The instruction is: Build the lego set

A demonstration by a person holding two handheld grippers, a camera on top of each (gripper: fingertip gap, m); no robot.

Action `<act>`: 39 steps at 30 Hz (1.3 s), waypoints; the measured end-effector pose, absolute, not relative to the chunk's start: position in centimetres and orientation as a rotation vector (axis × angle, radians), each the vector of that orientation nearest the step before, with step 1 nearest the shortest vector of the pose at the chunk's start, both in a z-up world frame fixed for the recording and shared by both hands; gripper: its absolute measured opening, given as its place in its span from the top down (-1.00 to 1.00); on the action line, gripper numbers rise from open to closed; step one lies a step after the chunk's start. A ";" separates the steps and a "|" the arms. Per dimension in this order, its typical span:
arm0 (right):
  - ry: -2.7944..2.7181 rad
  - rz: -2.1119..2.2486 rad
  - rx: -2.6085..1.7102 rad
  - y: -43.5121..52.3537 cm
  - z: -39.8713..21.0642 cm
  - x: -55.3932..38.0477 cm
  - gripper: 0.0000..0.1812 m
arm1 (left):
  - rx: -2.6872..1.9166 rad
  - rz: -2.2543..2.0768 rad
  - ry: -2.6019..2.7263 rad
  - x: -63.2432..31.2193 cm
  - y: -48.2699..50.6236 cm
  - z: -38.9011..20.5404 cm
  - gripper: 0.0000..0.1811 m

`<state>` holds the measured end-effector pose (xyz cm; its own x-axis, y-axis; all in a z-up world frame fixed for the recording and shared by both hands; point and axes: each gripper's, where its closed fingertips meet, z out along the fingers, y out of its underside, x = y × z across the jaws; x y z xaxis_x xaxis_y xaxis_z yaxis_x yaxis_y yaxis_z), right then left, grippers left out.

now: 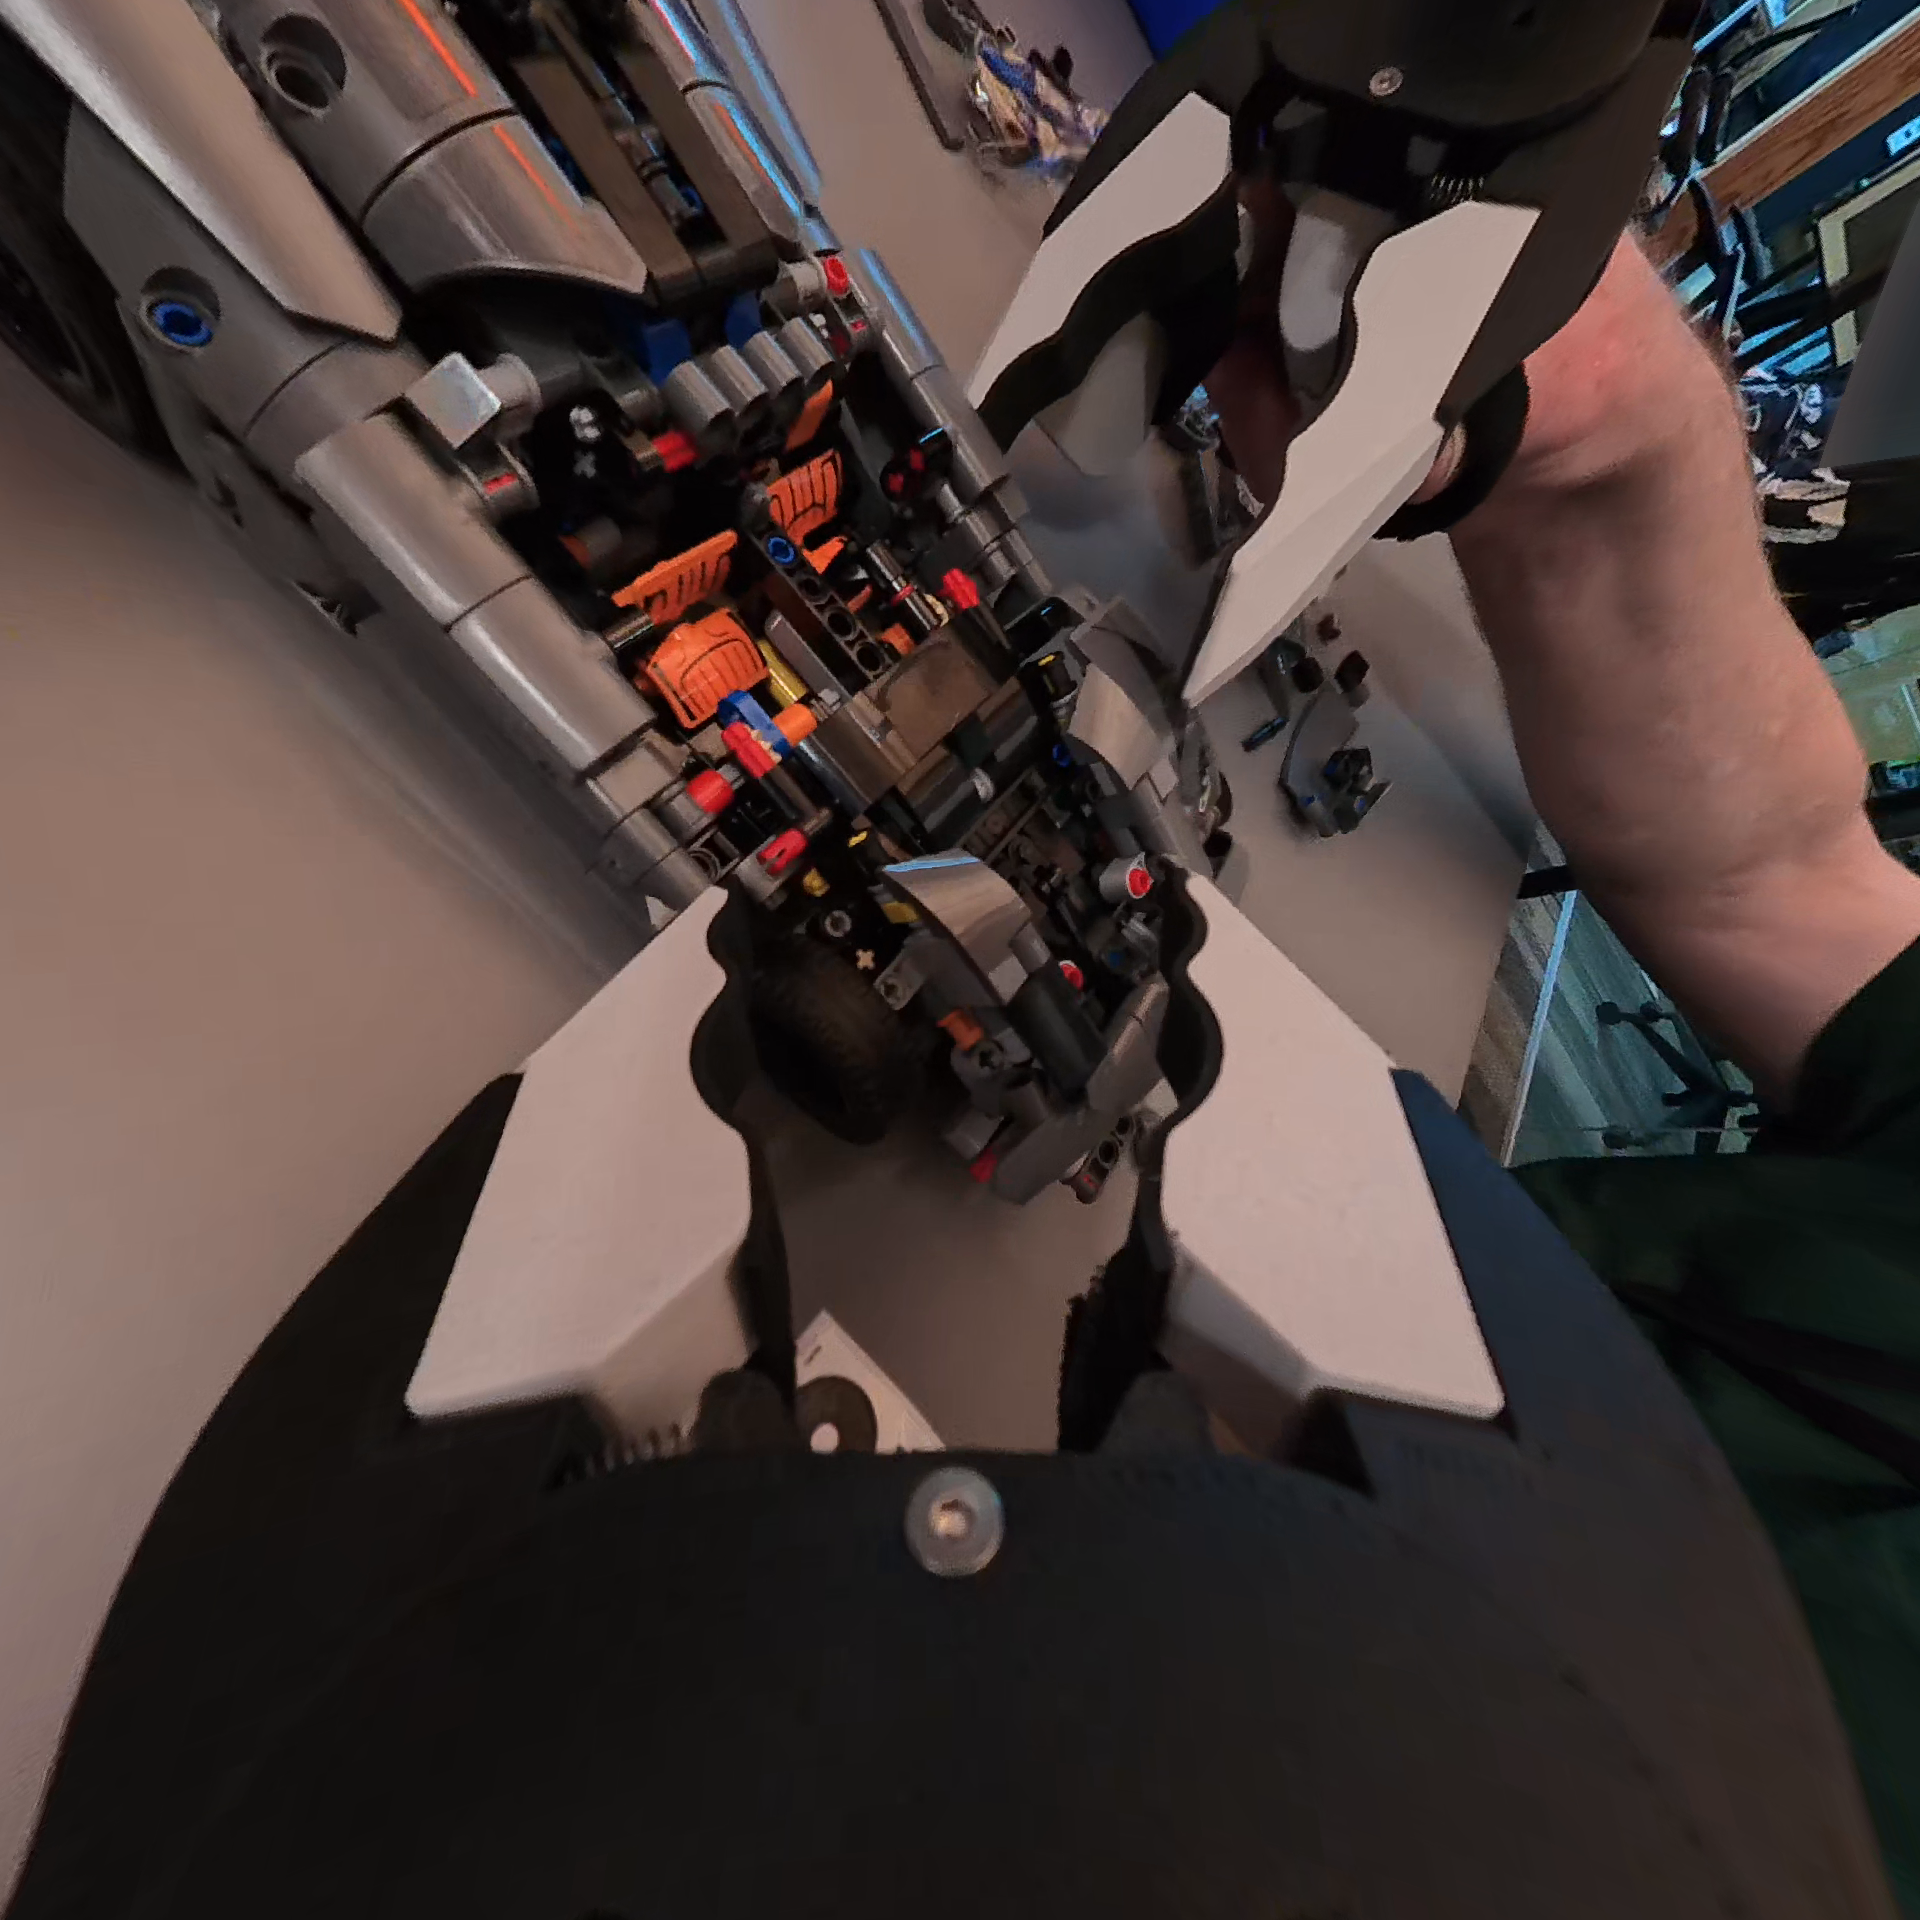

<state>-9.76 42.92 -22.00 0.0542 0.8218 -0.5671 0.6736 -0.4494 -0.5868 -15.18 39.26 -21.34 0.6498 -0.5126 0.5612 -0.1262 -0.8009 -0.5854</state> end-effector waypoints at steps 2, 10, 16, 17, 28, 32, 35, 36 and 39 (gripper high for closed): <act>-1.547 1.347 -2.161 43.7 -22.0 -9.7 0.11 | -2.364 -1.025 0.500 -14.9 39.8 -21.2 0.15; -1.510 1.326 -2.182 47.1 -21.8 -9.3 0.07 | -2.361 -1.057 0.485 -13.1 41.7 -21.1 0.18; -1.463 1.363 -2.178 48.9 -21.8 -8.7 0.10 | -2.328 -1.085 0.509 -11.2 42.5 -20.7 0.27; -1.461 1.367 -2.178 49.1 -21.8 -8.7 0.08 | -2.332 -1.090 0.504 -11.1 42.6 -20.8 0.27; -1.538 1.059 -2.103 47.8 -21.1 -3.0 0.22 | -2.232 -0.814 0.785 -13.4 39.8 -20.9 0.16; -1.548 0.996 -2.061 45.6 -21.5 -1.2 0.28 | -2.178 -0.386 1.008 -15.4 40.8 -22.7 0.23; -1.574 0.956 -2.098 44.5 -23.2 -0.7 0.27 | -2.142 -0.354 1.082 -14.6 41.1 -23.4 0.27; -1.582 0.937 -2.103 44.4 -23.7 -0.6 0.29 | -2.140 -0.346 1.090 -14.5 41.3 -23.6 0.29; -1.611 0.923 -2.110 43.7 -24.8 -0.9 0.29 | -2.176 -0.377 1.060 -14.2 41.8 -24.6 0.38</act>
<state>-0.89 43.68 -24.77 0.1511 0.9439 -0.2936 0.7305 -0.3067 -0.6102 -14.22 41.80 -24.56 0.6264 -0.7788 -0.0341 -0.5822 -0.4383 -0.6848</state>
